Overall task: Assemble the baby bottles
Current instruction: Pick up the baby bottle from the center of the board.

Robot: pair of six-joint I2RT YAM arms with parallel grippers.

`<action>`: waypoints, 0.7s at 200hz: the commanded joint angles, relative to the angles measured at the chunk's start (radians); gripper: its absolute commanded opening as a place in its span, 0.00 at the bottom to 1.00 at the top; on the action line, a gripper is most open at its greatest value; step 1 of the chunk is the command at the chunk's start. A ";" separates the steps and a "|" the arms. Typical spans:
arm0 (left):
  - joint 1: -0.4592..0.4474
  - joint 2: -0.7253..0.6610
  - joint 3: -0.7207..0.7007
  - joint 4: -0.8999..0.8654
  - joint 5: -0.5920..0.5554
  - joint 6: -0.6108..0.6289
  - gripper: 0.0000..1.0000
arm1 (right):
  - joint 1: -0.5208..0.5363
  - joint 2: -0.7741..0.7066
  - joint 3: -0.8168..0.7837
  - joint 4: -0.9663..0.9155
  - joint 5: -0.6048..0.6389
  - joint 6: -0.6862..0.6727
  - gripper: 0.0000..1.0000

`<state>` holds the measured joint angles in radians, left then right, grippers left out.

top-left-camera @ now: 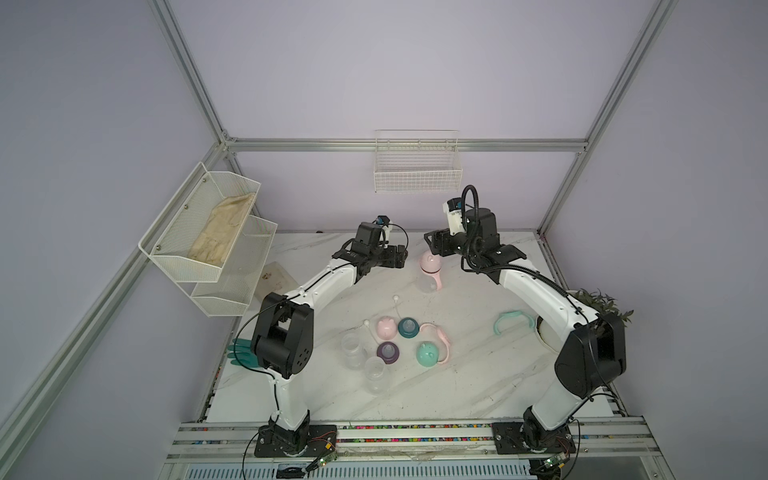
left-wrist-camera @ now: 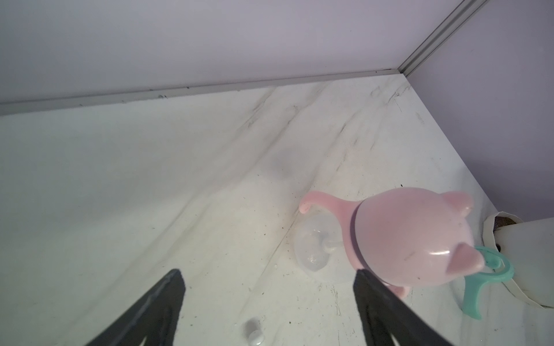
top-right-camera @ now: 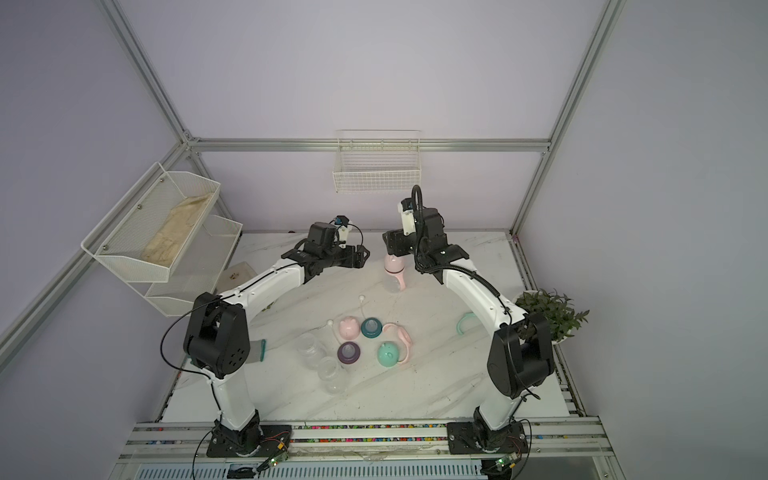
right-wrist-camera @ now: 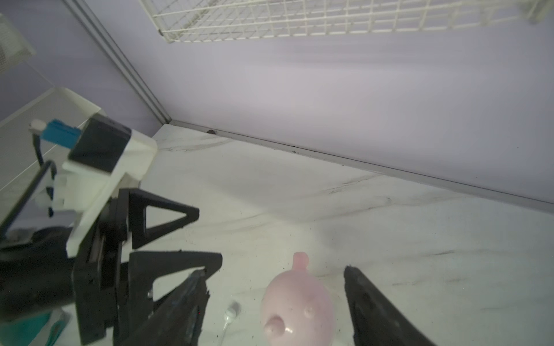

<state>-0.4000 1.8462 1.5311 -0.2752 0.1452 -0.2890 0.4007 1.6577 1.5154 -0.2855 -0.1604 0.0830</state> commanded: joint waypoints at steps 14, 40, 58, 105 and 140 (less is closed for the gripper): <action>0.058 -0.216 -0.066 -0.082 -0.034 0.116 0.99 | 0.137 -0.127 -0.003 -0.241 -0.111 -0.134 0.82; 0.094 -0.354 -0.169 -0.130 -0.086 0.139 1.00 | 0.273 -0.183 -0.053 -0.312 -0.158 -0.120 0.84; 0.114 -0.477 -0.258 -0.143 -0.116 0.140 1.00 | 0.386 -0.196 -0.081 -0.348 -0.150 -0.100 0.86; 0.139 -0.681 -0.424 -0.209 -0.167 0.134 1.00 | 0.592 -0.164 -0.097 -0.432 -0.089 -0.083 0.88; 0.144 -0.771 -0.501 -0.226 -0.186 0.125 1.00 | 0.689 -0.115 -0.121 -0.438 -0.074 -0.050 0.89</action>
<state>-0.2634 1.1324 1.0859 -0.4881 -0.0113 -0.1715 1.0370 1.5108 1.4029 -0.6804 -0.2710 0.0135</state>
